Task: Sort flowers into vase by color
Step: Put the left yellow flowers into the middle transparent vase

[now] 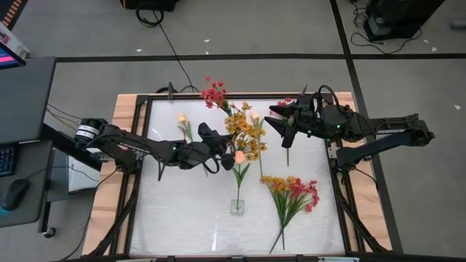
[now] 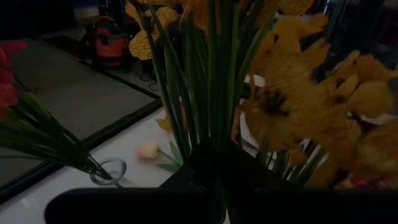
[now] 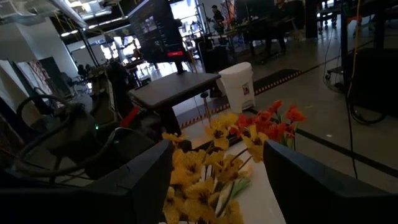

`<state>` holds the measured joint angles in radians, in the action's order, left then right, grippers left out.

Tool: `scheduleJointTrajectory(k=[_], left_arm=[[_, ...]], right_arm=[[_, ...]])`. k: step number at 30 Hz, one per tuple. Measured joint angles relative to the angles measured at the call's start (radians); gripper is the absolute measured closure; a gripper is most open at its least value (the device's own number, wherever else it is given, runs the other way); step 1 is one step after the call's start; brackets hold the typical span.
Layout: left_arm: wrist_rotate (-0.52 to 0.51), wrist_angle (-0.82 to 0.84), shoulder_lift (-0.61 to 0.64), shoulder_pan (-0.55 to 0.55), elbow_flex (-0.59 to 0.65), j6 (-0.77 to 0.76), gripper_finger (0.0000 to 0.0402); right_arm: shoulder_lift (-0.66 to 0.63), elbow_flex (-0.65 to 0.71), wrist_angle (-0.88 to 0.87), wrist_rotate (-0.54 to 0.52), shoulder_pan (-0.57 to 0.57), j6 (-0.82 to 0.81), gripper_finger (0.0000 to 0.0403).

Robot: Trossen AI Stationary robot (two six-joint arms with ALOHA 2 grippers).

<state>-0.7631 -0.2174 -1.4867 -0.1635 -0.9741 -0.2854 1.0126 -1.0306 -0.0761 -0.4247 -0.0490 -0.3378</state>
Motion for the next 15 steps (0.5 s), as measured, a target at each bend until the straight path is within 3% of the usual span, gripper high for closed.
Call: scheduleJointTrajectory(k=[15], left_arm=[[0.0, 0.084, 0.0, 0.0, 0.0, -0.061, 0.0379]], right_arm=[[0.0, 0.0, 0.0, 0.0, 0.0, 0.0, 0.0142]])
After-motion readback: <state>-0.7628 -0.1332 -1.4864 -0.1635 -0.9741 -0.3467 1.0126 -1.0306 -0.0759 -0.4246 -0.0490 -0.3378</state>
